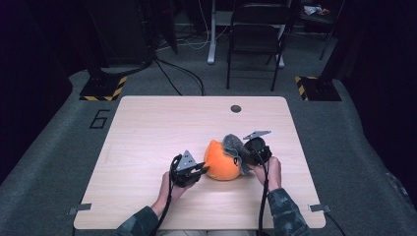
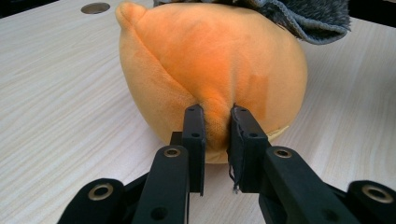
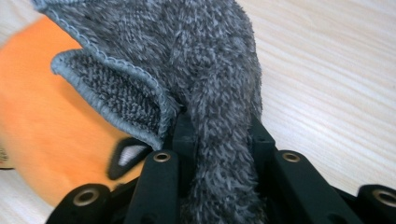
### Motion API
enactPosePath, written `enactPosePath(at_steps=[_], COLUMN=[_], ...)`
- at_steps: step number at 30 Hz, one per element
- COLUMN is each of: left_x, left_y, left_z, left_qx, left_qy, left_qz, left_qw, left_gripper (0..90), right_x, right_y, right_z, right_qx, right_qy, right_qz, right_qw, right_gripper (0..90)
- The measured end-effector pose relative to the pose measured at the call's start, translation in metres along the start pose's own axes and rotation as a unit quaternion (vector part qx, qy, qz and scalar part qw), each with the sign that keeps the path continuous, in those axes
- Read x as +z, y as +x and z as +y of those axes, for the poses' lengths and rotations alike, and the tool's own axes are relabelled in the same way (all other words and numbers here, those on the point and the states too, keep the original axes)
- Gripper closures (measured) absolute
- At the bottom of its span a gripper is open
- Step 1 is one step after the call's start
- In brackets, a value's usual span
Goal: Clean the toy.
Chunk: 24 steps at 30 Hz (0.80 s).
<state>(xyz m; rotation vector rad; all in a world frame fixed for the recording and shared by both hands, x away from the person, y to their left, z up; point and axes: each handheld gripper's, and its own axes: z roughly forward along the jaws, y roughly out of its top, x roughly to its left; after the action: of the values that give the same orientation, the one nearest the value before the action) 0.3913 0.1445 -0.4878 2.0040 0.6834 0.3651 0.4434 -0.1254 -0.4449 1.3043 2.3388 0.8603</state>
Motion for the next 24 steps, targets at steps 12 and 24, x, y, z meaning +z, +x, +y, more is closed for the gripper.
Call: enactPosePath(at_steps=[12, 24], left_x=[0.001, 0.000], left_y=[0.002, 0.002], left_z=[-0.001, 0.000], left_qx=[-0.004, -0.002], left_qy=[0.000, 0.001], left_qz=[0.002, 0.000], left_qw=[1.0000, 1.0000], left_gripper=[77.7, 77.6], right_x=[0.030, -0.041], right_y=[-0.013, -0.014], right_z=[-0.017, 0.008], right_qx=[0.009, 0.033], right_qy=[0.089, -0.045], right_qz=[-0.049, -0.022], right_qw=[0.9948, 0.9982], right_gripper=[71.8, 72.0])
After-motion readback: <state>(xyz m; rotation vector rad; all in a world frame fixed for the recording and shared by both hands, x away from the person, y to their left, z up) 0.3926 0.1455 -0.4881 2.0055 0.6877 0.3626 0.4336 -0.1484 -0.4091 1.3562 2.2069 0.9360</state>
